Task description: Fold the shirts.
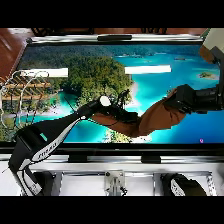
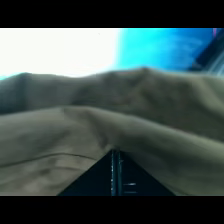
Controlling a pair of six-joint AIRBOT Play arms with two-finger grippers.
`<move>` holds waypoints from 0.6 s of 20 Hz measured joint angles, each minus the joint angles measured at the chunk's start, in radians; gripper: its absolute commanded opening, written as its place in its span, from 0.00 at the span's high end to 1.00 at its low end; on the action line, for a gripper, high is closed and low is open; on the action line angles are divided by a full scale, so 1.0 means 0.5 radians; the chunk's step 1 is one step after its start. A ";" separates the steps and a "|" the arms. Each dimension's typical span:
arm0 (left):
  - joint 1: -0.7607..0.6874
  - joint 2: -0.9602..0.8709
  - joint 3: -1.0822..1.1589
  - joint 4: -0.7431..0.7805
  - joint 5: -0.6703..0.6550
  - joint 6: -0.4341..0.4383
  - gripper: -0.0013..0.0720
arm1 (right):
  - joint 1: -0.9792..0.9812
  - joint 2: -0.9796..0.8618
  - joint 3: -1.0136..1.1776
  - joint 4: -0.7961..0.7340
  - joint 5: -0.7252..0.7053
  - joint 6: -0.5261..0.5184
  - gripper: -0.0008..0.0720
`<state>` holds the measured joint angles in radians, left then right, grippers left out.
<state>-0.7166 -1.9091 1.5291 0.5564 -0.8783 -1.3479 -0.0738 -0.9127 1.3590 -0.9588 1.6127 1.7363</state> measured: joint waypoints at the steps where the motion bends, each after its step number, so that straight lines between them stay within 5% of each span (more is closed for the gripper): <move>1: 0.027 0.027 0.000 0.019 -0.026 0.000 0.93 | 0.000 -0.009 0.000 0.001 -0.020 0.009 0.91; 12: 1.101 0.825 0.001 0.698 -0.497 -0.023 0.93 | 0.484 -0.666 0.000 0.000 -0.500 -0.061 0.91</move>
<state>-0.1661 -1.4967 1.5295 0.9054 -1.1267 -1.3594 0.1680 -1.2457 1.3590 -0.9588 1.3628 1.7058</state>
